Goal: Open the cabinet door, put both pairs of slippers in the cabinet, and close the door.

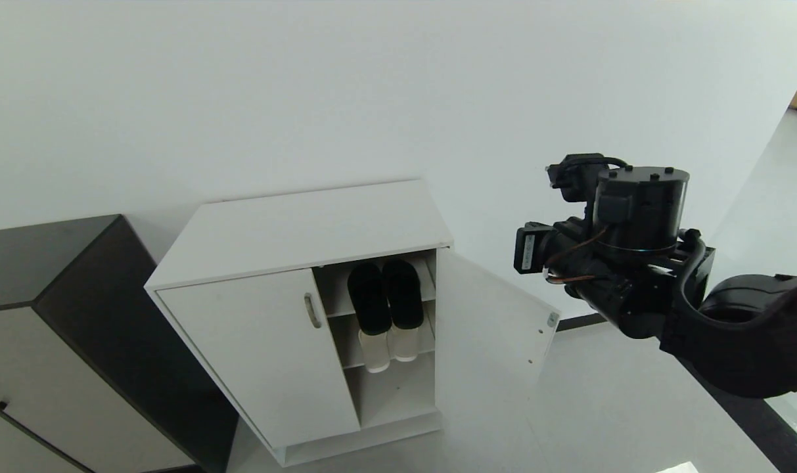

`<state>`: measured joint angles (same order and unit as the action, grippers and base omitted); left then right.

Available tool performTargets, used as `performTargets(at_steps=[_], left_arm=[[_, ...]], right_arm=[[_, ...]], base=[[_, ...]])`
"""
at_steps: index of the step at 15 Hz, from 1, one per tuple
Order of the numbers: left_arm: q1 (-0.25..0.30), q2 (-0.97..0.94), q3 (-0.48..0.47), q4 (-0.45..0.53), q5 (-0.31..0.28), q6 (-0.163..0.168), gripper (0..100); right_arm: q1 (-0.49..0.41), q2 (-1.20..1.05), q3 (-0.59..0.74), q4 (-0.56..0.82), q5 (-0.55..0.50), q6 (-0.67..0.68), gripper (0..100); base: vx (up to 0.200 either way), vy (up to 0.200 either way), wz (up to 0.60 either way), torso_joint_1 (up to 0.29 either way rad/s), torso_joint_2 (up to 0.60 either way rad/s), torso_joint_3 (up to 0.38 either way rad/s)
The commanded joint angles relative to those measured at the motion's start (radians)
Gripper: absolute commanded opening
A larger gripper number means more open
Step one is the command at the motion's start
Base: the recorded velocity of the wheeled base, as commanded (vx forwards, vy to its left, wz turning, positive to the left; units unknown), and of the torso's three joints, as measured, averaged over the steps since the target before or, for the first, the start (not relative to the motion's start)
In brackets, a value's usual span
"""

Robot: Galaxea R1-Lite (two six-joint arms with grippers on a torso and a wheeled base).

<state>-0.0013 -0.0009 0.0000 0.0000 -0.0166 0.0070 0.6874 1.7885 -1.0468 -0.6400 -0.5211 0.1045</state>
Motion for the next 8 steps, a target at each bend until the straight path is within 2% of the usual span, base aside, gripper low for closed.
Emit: performTargets(at_steps=[1, 3, 5, 8], left_arm=[[0.0, 0.001, 0.0, 0.0, 0.0, 0.001, 0], [0.0, 0.001, 0.0, 0.0, 0.0, -0.001, 0], [0.0, 0.001, 0.0, 0.0, 0.0, 0.002, 0], [0.0, 0.001, 0.0, 0.0, 0.0, 0.001, 0]], right_arm=[[-0.034, 0.057, -0.035, 0.0, 0.004, 0.004, 0], [-0.063, 0.089, -0.059, 0.005, 0.019, 0.008, 0], [-0.115, 0.149, -0.105, 0.01, 0.088, 0.035, 0], [-0.177, 0.238, -0.167, 0.008, 0.104, 0.04, 0]], base=[[0.0, 0.0, 0.0, 0.0, 0.0, 0.0], [0.0, 0.0, 0.0, 0.0, 0.0, 0.0], [0.0, 0.0, 0.0, 0.0, 0.0, 0.0], [0.0, 0.0, 0.0, 0.0, 0.0, 0.0]])
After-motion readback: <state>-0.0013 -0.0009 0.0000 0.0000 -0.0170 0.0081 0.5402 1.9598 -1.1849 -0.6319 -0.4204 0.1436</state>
